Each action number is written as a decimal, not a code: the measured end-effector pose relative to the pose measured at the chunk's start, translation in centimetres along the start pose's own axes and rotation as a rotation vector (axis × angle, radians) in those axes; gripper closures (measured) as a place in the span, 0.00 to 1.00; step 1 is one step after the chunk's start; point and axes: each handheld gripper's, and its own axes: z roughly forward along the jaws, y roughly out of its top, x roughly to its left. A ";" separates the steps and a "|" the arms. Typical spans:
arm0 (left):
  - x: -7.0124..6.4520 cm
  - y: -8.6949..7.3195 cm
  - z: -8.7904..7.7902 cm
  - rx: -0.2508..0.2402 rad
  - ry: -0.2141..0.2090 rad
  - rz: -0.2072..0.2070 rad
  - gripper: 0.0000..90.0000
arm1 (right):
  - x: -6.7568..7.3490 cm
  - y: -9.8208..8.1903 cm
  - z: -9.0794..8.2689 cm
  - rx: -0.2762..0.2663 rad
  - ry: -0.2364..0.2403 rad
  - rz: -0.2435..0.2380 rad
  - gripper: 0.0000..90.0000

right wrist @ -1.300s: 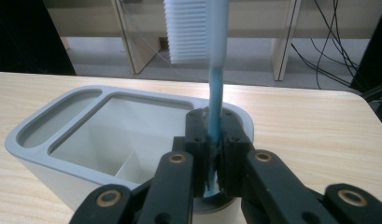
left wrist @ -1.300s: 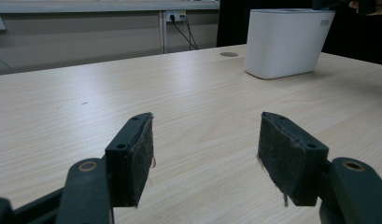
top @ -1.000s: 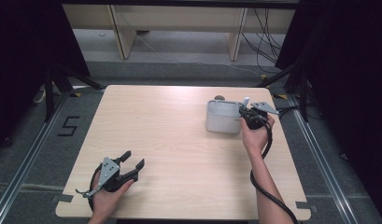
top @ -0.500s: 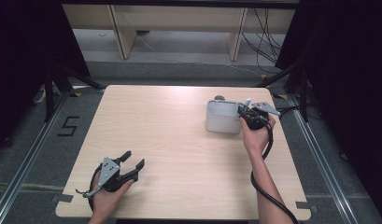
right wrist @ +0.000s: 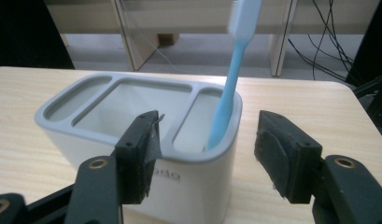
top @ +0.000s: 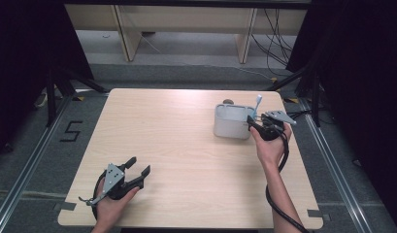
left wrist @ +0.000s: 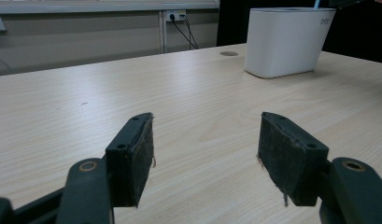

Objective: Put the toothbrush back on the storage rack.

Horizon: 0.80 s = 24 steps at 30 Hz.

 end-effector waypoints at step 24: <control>0.0 0.0 0.0 -0.001 0.000 -0.003 0.39 | 1.0 -4.7 -5.8 0.070 0.059 -0.033 0.44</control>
